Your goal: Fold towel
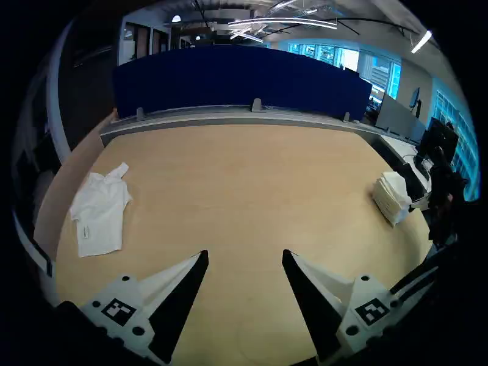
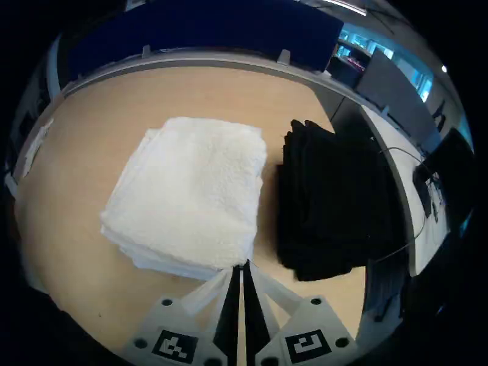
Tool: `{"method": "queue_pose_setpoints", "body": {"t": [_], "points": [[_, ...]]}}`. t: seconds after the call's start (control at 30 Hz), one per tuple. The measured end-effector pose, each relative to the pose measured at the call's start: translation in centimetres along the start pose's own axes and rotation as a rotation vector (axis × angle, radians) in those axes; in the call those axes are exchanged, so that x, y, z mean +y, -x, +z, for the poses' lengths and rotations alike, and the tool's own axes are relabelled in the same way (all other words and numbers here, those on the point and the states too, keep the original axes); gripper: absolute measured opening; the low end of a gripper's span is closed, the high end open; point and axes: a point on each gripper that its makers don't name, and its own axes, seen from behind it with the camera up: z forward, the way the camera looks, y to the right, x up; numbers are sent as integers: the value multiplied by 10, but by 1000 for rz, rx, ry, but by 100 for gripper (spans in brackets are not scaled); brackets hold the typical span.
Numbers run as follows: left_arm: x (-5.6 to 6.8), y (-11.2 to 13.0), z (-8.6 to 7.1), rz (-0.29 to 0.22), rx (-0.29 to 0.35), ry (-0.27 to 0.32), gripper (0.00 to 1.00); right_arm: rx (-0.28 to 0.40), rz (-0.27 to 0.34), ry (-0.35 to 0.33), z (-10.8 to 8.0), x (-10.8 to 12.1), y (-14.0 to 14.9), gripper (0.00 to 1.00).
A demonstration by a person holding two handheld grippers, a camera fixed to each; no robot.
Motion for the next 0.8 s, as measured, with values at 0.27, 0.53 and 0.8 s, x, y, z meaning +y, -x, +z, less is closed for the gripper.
{"method": "queue_pose_setpoints", "body": {"t": [0.27,0.53,0.8], "points": [[1,-2,3,5,-1,1,90,25,20,8,-2,2,-3,10],[3,-3,4,3,-1,7,90,73,48,53,-14,10,-3,32],[4,-3,4,9,3,12,90,96,71,88,-24,15,-1,57]]}}
